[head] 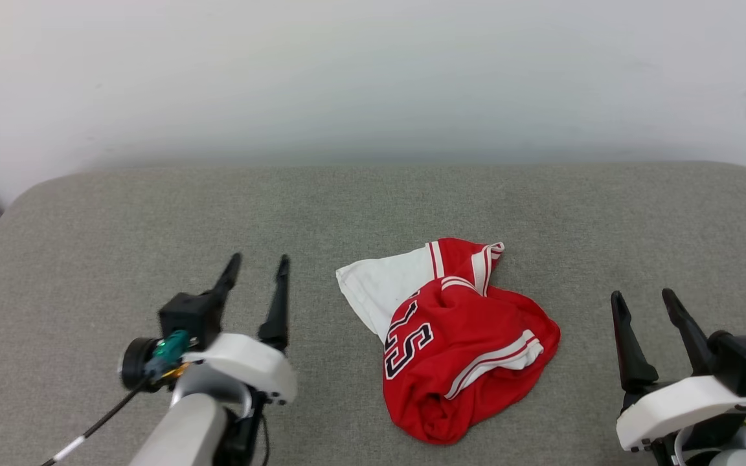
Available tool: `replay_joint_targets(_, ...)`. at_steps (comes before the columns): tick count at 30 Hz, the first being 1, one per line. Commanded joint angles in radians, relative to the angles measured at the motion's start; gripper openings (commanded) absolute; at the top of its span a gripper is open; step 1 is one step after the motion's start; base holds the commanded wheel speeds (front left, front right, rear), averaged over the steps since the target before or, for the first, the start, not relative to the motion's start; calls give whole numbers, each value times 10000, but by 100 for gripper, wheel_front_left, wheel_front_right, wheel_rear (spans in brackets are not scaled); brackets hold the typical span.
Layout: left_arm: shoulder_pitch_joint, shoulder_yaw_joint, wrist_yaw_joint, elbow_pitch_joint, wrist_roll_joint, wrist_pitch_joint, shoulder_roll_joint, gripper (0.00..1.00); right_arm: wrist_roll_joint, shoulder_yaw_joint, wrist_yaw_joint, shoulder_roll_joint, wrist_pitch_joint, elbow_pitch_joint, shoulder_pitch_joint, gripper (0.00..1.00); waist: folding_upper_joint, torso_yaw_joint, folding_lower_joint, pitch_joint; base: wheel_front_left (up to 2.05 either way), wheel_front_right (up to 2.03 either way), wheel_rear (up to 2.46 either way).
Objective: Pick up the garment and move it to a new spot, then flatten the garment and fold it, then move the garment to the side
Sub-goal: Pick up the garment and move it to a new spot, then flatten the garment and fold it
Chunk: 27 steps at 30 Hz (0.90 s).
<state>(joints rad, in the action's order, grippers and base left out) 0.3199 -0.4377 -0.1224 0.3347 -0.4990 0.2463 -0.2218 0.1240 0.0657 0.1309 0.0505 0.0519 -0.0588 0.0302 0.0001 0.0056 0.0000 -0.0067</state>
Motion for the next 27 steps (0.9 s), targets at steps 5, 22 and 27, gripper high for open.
replay_joint_targets(5,-1034,820,-399,-604,-183,139,-624,100,160,-15,-3,-6,-144,137,-508,100,-1,-12,0,-177,0,0,0)
replay_joint_targets(22,-2064,905,-535,-1524,-145,-47,-1184,100,145,-114,-3,-5,-443,176,-621,100,-1,-141,0,-261,0,0,0)
replay_joint_targets(27,-1940,816,-550,-1678,-63,-169,-1270,100,430,-66,-3,-6,-1327,-93,-346,100,-1,-125,0,-153,0,0,0)
